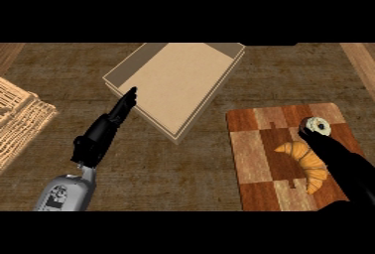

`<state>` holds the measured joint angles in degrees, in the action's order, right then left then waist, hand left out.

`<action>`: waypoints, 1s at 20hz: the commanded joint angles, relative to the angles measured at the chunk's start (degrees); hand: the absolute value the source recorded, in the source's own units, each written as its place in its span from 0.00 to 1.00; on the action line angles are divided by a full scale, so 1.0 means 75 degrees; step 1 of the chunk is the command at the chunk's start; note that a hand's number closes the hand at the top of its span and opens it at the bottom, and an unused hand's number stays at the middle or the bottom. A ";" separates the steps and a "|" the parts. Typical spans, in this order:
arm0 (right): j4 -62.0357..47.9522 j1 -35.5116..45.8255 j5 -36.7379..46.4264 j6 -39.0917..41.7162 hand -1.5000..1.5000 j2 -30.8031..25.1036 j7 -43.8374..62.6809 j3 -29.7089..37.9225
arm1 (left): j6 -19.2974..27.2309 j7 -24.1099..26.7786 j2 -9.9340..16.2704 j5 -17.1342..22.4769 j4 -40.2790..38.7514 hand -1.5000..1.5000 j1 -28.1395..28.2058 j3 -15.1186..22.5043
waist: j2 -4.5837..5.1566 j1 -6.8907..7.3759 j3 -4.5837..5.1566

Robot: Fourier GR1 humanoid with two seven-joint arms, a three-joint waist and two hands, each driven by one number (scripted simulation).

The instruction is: Pick the croissant from the cutting board and place it in the cardboard box

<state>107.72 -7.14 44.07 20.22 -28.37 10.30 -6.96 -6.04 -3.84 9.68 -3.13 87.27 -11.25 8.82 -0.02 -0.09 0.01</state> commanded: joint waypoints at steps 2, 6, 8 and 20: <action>-0.0582 0.0150 0.0444 0.0204 0.00 0.0355 -0.0201 -0.0181 | 0.0022 -0.0192 -0.0297 -0.0173 0.0101 0.50 -0.0037 -0.0032 | 0.0001 0.0002 -0.0001; -0.0714 0.0204 0.0874 0.0235 0.00 0.0541 -0.0160 -0.0255 | -0.0032 -0.0534 -0.0410 -0.0307 0.0463 0.50 0.0062 0.0056 | -0.0001 0.0015 -0.0001; -0.1044 0.0125 0.0876 0.0121 0.00 0.0464 -0.0624 0.0076 | -0.0127 0.0215 -0.0383 -0.0391 -0.0386 0.50 -0.0159 -0.0249 | 0.0004 -0.0005 -0.0001; -0.1753 0.0332 0.1931 -0.0144 0.00 0.1084 -0.0601 -0.0027 | -0.0579 0.0116 -0.0434 -0.0366 -0.0141 0.50 0.0056 -0.0522 | 0.0002 -0.0001 0.0000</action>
<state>96.28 -4.80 56.03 19.81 -21.54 5.60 -7.20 -8.87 -4.74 6.38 -6.15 88.23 -10.81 6.16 -0.09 -0.05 0.13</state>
